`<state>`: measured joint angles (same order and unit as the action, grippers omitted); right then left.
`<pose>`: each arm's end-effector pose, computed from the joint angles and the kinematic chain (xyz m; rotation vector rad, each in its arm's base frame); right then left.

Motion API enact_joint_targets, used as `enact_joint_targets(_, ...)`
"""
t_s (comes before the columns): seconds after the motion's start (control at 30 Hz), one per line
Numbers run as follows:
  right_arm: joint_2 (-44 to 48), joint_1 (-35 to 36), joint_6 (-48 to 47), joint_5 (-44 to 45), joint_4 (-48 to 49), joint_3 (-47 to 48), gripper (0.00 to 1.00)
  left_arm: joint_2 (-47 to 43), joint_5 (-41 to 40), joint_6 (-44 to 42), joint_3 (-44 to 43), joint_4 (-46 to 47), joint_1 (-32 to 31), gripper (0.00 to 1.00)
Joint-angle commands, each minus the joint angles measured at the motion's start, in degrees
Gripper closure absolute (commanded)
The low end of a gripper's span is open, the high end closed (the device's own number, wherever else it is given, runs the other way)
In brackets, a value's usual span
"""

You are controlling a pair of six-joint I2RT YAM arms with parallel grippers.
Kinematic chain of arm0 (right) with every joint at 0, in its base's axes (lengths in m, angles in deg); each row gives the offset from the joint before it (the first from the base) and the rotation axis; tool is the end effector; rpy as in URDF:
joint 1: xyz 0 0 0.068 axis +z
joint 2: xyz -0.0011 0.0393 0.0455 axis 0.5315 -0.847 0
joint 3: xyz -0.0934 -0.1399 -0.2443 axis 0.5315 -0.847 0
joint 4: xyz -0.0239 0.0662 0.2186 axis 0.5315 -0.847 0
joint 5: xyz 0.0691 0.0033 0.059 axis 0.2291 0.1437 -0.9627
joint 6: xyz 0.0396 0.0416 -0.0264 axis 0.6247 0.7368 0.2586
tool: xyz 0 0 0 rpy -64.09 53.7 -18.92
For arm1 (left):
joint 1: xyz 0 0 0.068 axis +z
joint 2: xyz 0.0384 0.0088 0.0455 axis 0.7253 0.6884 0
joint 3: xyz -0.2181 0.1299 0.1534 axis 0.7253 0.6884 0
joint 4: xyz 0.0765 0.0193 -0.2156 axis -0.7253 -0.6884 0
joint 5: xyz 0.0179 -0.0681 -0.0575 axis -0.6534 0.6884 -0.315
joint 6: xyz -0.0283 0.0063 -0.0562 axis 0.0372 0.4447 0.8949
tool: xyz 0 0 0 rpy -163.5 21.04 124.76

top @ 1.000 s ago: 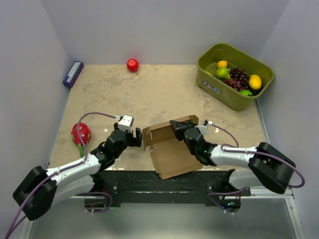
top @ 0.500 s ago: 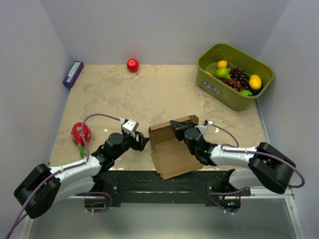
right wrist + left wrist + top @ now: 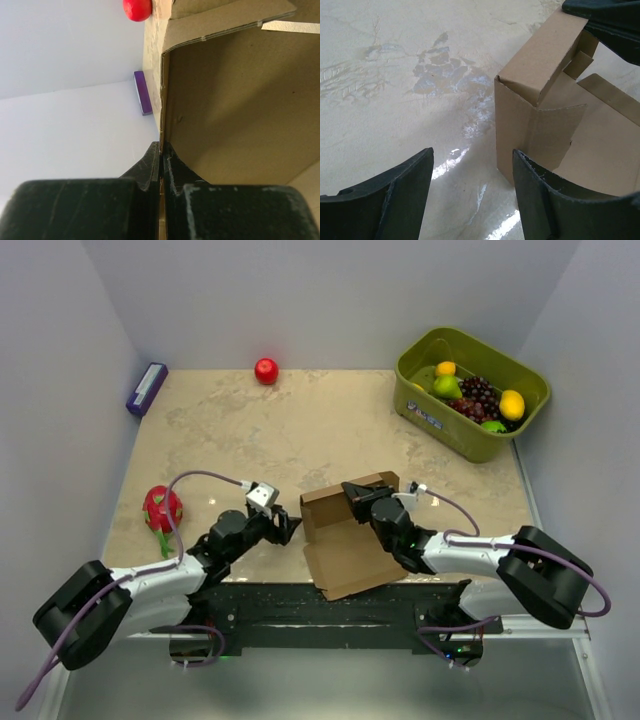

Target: Fold the paper box

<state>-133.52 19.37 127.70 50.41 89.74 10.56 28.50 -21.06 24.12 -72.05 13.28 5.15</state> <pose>0.1661 0.1655 0.2271 1.1976 1.6400 1.2529 0.1312 -0.1136 0.2039 0.4016 1.8386 -0.6660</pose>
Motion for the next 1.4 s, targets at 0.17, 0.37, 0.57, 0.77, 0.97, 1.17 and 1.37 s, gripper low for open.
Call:
enact_joint_targets(0.17, 0.69, 0.2, -1.99, 0.32, 4.66, -4.33, 1.0, 2.75, -5.68, -0.08, 1.68, 7.98, -5.41, 0.32)
enact_joint_targets(0.37, 2.18, 0.2, -2.08, 0.49, 6.41, -7.22, 1.0, 3.1, -11.22, 0.0, 1.5, 8.78, -9.54, 0.32)
enact_joint_targets(0.57, 3.85, 0.28, -3.75, 0.85, 8.43, -8.46, 1.0, 2.14, -15.88, 2.81, 2.21, 11.49, -12.71, 0.31)
enact_joint_targets(0.77, 2.8, 0.28, -8.93, 1.11, 17.83, -8.9, 1.0, 2.48, -18.08, 1.5, 0.19, 11.07, -13.06, 0.3)
enact_joint_targets(0.97, -3.26, 0.2, -13.24, -1.0, 29.51, -6.7, 1.0, 2.84, -18.87, -1.75, -2.89, 9.05, -12.89, 0.3)
enact_joint_targets(1.17, -16.15, 0.11, -16.58, -3.46, 50.24, -5.82, 1.0, 2.13, -20.54, -3.16, -2.72, 7.46, -10.96, 0.3)
enact_joint_targets(1.37, -22.78, 0.2, -15.88, -4.07, 59.32, -6.7, 1.0, 2.48, -20.19, -3.25, -2.1, 6.41, -10.16, 0.3)
